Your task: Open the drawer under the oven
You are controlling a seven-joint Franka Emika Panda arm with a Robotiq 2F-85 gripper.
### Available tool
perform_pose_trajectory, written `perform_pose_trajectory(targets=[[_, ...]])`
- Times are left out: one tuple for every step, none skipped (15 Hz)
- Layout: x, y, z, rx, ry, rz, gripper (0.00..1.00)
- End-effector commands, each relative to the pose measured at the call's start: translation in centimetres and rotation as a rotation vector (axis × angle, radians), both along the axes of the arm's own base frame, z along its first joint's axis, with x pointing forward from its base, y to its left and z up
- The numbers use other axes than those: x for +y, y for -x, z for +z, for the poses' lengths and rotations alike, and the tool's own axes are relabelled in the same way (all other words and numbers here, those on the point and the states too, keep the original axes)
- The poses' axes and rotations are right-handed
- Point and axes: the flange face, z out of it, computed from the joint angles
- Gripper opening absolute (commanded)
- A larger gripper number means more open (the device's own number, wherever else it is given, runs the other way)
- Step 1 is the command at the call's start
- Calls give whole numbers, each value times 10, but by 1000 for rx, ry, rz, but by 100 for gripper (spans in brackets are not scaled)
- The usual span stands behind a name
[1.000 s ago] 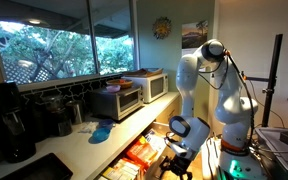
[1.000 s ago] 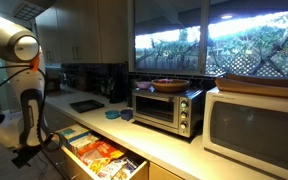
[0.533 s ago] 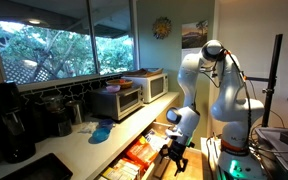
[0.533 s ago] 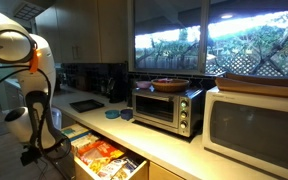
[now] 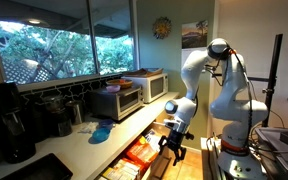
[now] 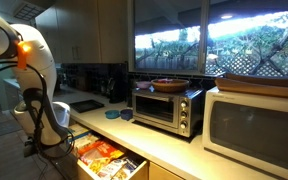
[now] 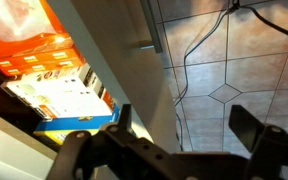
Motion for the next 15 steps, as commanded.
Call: perform_pose_trajectory(targets=[[-1, -11, 23, 7, -31, -42, 100], [-4, -18, 28, 7, -34, -77, 100], [-5, -24, 34, 11, -43, -106, 100], [-8, -30, 38, 18, -47, -147, 100], [-11, -37, 40, 36, -39, -210, 100], [-15, -43, 41, 48, -34, -265, 100], [-19, -49, 43, 60, -32, -309, 100], [-24, -56, 44, 67, -24, -356, 100], [-29, -63, 44, 75, -14, -398, 100], [-35, -70, 44, 78, -3, -442, 100], [-42, -78, 44, 82, 8, -485, 100], [-49, -84, 44, 90, 21, -527, 100], [-57, -89, 43, 101, 34, -569, 100], [-49, -78, 49, 63, -19, -497, 100], [-53, -82, 49, 61, -4, -508, 100]])
